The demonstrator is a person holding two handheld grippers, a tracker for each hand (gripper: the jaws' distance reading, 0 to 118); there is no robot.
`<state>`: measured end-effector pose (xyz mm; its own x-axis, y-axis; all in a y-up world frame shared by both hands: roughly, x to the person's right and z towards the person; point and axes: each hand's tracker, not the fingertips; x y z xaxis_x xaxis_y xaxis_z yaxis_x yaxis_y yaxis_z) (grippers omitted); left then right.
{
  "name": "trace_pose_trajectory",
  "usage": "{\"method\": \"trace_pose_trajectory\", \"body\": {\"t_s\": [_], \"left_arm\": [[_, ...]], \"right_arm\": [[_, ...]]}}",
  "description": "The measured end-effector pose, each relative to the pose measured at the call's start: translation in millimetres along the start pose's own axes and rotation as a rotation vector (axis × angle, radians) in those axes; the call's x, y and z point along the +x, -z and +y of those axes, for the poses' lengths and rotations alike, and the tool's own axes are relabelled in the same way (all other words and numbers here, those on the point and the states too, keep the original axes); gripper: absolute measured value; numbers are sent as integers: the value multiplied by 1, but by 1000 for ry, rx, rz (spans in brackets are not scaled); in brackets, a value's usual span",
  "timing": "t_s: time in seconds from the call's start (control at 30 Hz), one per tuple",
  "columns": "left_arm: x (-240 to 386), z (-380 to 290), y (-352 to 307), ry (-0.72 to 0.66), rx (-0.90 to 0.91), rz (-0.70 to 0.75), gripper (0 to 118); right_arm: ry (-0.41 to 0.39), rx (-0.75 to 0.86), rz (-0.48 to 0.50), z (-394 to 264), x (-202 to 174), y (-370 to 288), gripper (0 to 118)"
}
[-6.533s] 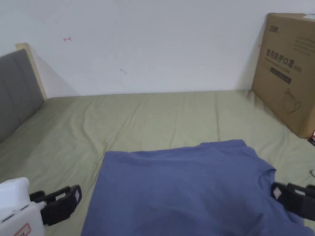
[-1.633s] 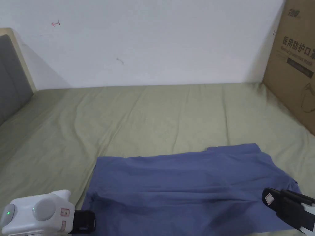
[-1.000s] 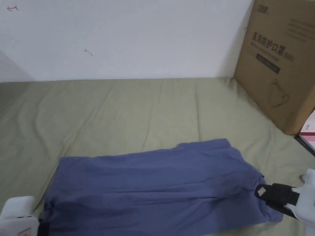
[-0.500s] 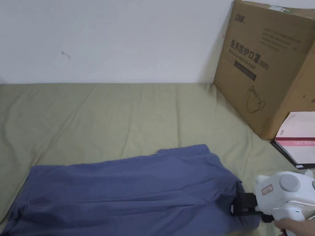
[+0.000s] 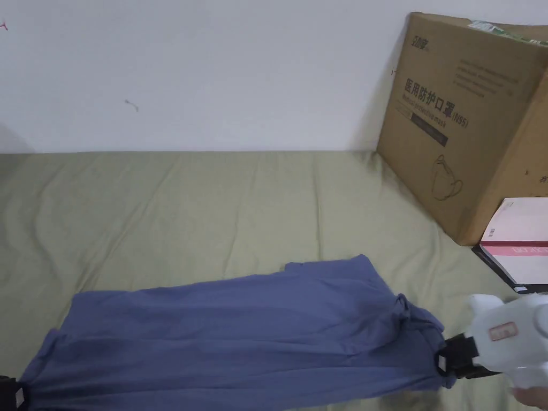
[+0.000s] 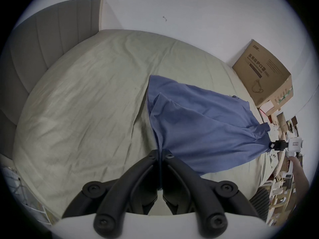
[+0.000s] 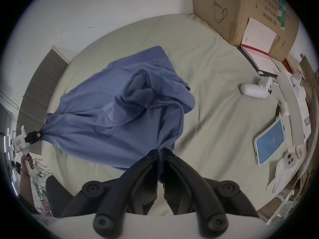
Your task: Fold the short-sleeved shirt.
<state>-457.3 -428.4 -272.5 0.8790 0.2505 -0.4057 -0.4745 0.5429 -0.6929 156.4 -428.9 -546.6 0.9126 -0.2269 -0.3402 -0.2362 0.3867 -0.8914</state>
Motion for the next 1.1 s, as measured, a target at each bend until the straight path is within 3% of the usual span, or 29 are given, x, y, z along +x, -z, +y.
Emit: {"method": "trace_pose_trajectory", "body": {"t_s": [0.17, 0.3, 0.37, 0.47, 0.5, 0.53, 0.57, 0.6, 0.63, 0.67, 0.83, 0.93, 0.97, 1.0, 1.03, 1.1], "left_arm": [[-8, -27, -32, 82, -92, 3, 2], [-18, -63, -15, 125, -273, 35, 2], [-24, -78, 1, 114, -359, 36, 2], [-32, -86, 13, 57, -354, 14, 3], [-33, -86, 11, 20, -332, 14, 7], [-32, -85, 9, 8, -320, 19, 22], [-32, -84, 5, 16, -316, 36, 62], [-32, -84, 2, 19, -321, 35, 97], [-32, -84, -3, 18, -326, 32, 115], [-31, -82, -8, 15, -316, 21, 115], [-20, -63, -35, -17, -216, -44, 113], [1, -42, -61, 28, -33, -45, 113], [10, -34, -70, 47, 52, -41, 110], [18, -27, -79, 66, 121, -60, 101], [24, -20, -84, 77, 162, -88, 87], [38, -4, -89, 88, 214, -135, 26]], "right_arm": [[1, -33, 45, -56, -5, -31, 4], [89, -106, 54, -95, 4, -14, 4], [130, -159, 48, -106, 7, 1, 4], [128, -145, 28, -113, 3, 7, 4], [117, -127, 18, -111, 0, 5, 4], [102, -119, 10, -109, -3, 3, 7], [89, -123, -27, -107, -6, -1, 38], [83, -142, -74, -107, -9, -4, 81], [92, -171, -103, -105, -4, -2, 112], [86, -164, -95, -104, -5, -6, 118], [74, -100, -50, -93, -23, -32, 118], [9, 40, 18, -81, -47, -55, 115], [-22, 105, 43, -76, -57, -65, 108], [-50, 172, 91, -70, -67, -75, 97], [-63, 223, 134, -64, -74, -80, 79], [-63, 329, 230, -52, -90, -89, 14]]}}
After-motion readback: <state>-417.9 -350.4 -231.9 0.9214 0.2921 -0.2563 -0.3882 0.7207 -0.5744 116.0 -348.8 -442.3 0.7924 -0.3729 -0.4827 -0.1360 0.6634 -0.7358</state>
